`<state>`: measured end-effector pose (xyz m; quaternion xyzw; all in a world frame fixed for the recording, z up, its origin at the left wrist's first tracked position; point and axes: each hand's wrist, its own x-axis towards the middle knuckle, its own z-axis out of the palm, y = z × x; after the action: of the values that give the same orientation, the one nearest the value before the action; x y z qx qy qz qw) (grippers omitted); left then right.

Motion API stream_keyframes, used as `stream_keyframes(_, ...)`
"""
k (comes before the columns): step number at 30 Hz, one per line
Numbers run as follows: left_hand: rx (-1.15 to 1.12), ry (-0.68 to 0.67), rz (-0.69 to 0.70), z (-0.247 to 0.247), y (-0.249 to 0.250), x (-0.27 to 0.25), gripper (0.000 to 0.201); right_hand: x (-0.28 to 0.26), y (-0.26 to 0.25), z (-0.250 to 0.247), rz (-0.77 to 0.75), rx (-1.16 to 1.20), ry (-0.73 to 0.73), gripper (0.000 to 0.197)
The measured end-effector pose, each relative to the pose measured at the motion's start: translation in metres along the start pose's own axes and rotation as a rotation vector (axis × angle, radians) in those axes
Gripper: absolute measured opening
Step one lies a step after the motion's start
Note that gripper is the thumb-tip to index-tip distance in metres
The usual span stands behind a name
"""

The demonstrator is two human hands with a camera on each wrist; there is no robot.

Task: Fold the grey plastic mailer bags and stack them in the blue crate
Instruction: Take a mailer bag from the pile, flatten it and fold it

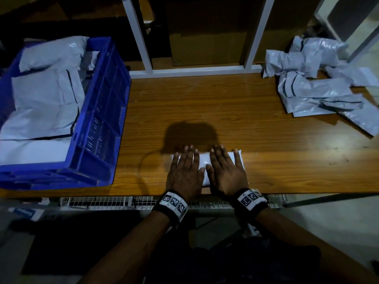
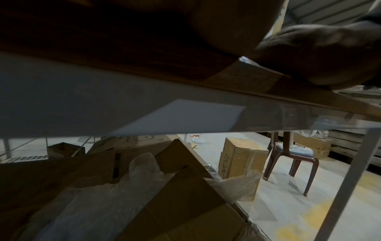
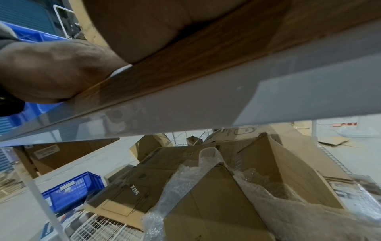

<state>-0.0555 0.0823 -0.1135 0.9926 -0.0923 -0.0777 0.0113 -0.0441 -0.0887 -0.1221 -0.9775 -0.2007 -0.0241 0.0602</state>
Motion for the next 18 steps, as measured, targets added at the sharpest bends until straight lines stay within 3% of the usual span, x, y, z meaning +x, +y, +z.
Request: stream_keyframes(18,-0.022,-0.055,0.000,-0.0024,-0.0015,-0.0013,0.076,0.0003,0.0011,0.0030,-0.006,0.019,0.013,0.062)
